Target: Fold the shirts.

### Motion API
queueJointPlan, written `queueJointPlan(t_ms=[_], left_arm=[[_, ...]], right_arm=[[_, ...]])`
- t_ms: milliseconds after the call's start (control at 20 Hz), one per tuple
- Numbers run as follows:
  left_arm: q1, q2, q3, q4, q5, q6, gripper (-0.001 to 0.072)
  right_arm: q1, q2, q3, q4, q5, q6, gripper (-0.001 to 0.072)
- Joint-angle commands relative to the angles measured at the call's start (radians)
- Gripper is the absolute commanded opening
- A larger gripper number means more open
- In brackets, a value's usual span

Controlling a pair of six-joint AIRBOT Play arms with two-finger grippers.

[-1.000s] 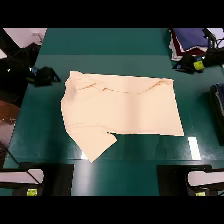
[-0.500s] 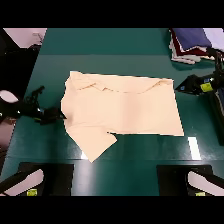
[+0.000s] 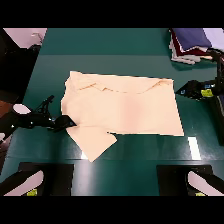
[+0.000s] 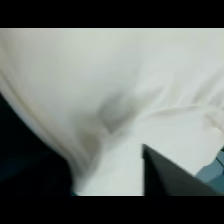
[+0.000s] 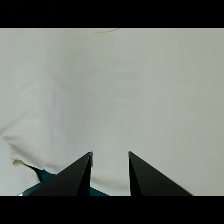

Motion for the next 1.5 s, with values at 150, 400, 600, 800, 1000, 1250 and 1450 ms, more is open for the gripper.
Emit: queueJointPlan(t_ms=[150,400,600,800,1000,1250,1450], left_arm=[[-0.036,0.002,0.043,-0.021,-0.014,-0.022,0.0022],[-0.036,0.002,0.173,-0.026,-0.053,-0.015,0.0022],[-0.036,0.002,0.188,-0.028,-0.053,-0.015,0.0022],[-0.036,0.002,0.188,-0.030,-0.061,-0.016,0.0022],[-0.036,0.002,0.188,-0.030,-0.063,-0.016,0.0022],[-0.036,0.003,0.190,-0.027,-0.105,-0.014,0.0021],[-0.033,0.052,0.307,-0.019,-0.155,-0.021,0.0021]], right_arm=[[-0.117,0.004,-0.004,-0.084,0.092,0.000,0.0066],[-0.323,0.000,-0.138,-0.253,0.159,0.000,0.0435],[-0.466,-0.077,-0.357,-0.223,0.097,-0.049,0.0461],[-0.470,-0.149,-0.460,-0.127,-0.002,-0.114,0.0426],[-0.381,-0.191,-0.462,-0.130,-0.019,-0.114,0.0425],[-0.301,-0.142,-0.461,-0.131,-0.042,-0.121,0.0015],[-0.299,-0.002,-0.345,-0.094,-0.021,-0.118,0.0015]])
